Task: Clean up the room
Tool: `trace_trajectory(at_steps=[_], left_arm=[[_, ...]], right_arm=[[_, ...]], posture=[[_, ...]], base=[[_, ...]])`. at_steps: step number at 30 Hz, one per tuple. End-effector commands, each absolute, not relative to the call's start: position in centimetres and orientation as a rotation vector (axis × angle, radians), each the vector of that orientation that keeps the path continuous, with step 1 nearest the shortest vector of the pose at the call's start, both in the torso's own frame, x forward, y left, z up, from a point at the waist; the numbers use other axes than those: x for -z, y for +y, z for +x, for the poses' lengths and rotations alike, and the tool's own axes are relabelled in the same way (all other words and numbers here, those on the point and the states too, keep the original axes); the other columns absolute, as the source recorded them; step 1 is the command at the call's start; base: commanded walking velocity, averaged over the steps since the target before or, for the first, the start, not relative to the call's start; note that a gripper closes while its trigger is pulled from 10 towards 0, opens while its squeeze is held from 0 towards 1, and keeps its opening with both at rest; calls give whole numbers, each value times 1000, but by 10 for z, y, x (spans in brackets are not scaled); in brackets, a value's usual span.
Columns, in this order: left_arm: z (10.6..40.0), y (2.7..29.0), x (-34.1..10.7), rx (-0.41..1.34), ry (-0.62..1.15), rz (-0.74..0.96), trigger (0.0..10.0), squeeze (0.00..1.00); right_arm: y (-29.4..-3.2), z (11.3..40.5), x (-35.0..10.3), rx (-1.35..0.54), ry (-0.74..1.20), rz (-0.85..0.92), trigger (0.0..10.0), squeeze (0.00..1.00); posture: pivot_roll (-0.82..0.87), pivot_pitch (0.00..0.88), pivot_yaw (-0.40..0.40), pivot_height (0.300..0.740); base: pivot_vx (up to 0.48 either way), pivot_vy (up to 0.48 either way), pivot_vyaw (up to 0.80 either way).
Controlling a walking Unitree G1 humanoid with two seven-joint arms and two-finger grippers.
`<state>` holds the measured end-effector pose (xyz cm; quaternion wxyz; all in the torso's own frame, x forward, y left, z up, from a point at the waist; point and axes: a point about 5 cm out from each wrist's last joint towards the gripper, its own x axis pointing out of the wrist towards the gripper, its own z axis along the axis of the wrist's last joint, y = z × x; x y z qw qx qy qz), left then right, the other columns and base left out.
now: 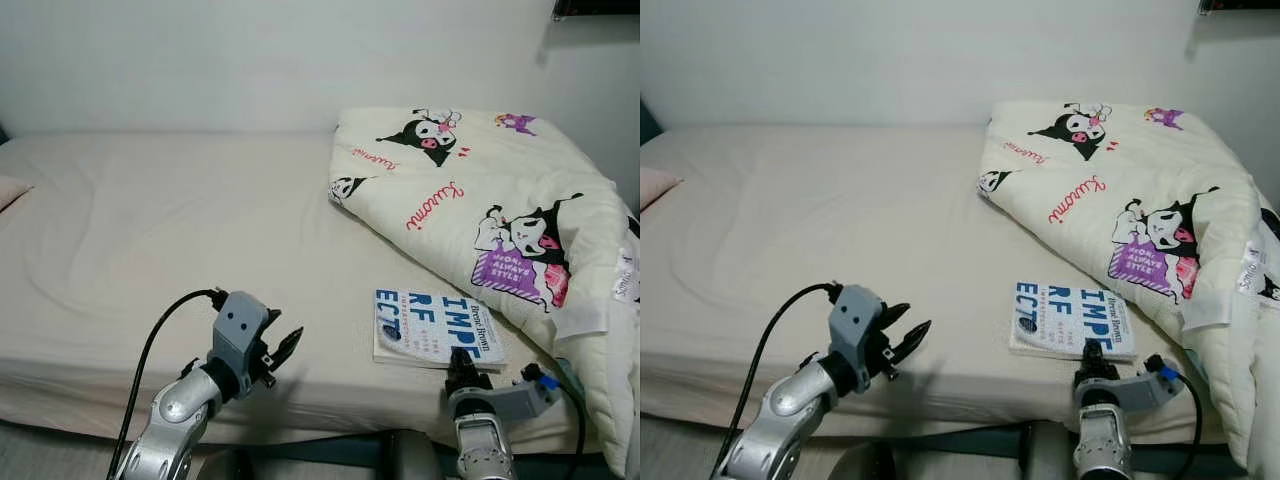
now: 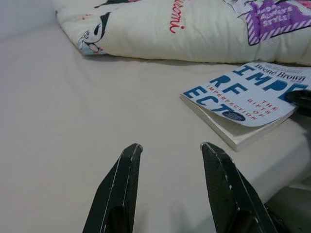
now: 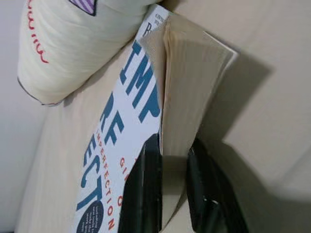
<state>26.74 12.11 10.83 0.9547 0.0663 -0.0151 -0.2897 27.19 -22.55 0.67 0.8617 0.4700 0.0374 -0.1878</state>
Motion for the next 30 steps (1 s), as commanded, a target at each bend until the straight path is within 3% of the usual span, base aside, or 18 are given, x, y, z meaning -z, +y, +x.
trace_trajectory(at_steps=[1, 9, 12, 13, 20, 26, 30], left_arm=[[270, 128, -106, 536, -25, 147, 10000, 0], [280, 142, -103, 403, 3, 95, 10000, 0], [285, 154, -101, 304, 23, 28, 10000, 0], [288, 160, -101, 241, 26, -2, 10000, 0], [301, 156, -110, 150, -7, -60, 10000, 0], [305, 152, -110, 93, 7, -45, 10000, 0], [305, 153, -109, 74, 5, -33, 10000, 0]], right_arm=[[-218, 276, -6, 352, 104, 980, 0, 0], [-205, 285, -15, 224, 121, 912, 0, 0], [-190, 296, -31, 83, 88, 823, 0, 0], [-178, 303, -46, -13, 66, 729, 10000, 0], [-151, 318, -96, -198, -92, 486, 10000, 0], [-146, 320, -114, -210, -175, 251, 10000, 0], [-146, 319, -117, -205, -191, 200, 10000, 0]], posture=[[31, 61, 24, 586], [25, 38, 13, 586], [15, 22, 10, 586], [10, 12, 9, 586], [-1, 0, 1, 586], [-8, 0, -3, 606], [-5, 0, -14, 616]], base=[[0, 0, 0], [0, 0, 0], [0, 0, 0], [0, 0, 0], [0, 0, 0], [0, 0, 0], [0, 0, 0]])
